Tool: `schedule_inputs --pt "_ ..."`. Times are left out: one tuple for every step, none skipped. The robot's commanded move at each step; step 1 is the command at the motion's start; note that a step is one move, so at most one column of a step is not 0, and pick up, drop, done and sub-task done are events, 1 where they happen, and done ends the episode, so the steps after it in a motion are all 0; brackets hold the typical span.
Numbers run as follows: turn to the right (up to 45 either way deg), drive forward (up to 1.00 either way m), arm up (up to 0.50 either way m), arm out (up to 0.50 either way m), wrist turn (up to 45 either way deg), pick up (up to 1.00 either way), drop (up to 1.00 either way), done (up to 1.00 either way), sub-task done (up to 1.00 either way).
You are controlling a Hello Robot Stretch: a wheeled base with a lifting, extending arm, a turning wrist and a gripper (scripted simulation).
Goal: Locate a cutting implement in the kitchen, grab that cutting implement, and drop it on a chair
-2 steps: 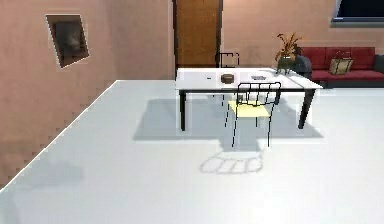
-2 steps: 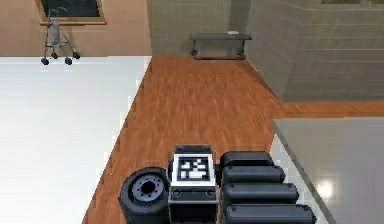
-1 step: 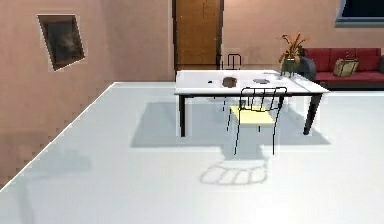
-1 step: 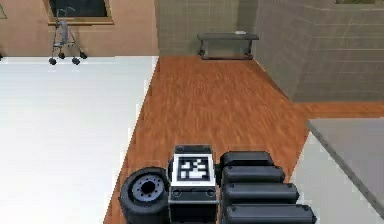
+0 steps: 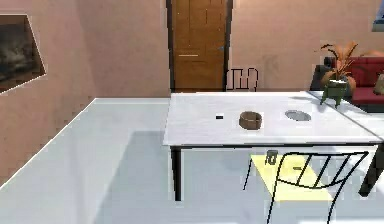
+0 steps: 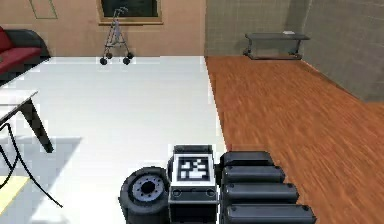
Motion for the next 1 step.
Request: schedule_inputs --pt "-3.0 0.0 0.0 0.0 0.0 0.0 0.0 0.0 0.0"
